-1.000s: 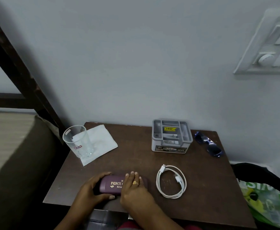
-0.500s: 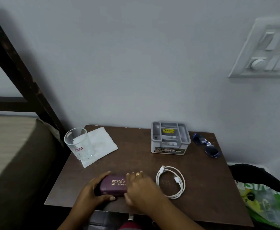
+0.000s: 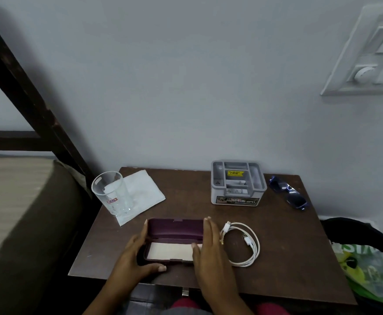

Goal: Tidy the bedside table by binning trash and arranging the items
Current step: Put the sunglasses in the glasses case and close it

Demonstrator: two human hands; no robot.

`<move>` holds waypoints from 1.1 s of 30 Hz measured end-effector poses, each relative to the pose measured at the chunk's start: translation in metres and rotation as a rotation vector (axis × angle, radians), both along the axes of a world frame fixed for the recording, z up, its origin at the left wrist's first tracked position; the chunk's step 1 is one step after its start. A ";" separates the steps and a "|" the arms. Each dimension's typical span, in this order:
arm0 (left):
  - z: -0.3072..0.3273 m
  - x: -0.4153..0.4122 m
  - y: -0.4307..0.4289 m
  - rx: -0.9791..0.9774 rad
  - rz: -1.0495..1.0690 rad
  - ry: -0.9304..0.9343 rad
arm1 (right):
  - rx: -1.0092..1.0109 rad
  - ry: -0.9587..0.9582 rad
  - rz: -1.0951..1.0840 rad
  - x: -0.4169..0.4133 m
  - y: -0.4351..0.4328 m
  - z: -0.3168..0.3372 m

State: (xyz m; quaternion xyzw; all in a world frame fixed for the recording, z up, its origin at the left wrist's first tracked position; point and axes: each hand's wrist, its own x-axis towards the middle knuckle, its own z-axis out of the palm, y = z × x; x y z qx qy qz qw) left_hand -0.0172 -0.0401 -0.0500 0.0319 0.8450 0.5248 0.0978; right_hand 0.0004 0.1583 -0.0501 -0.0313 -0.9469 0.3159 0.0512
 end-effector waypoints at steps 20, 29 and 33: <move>0.022 0.003 0.015 -0.091 0.251 -0.077 | 0.161 0.078 -0.036 0.004 0.014 0.010; 0.094 0.018 0.155 0.110 0.002 0.330 | -0.500 0.378 -0.625 0.004 0.106 0.048; 0.089 -0.004 0.251 0.385 -0.188 0.064 | -0.645 0.328 -0.814 -0.003 0.151 0.041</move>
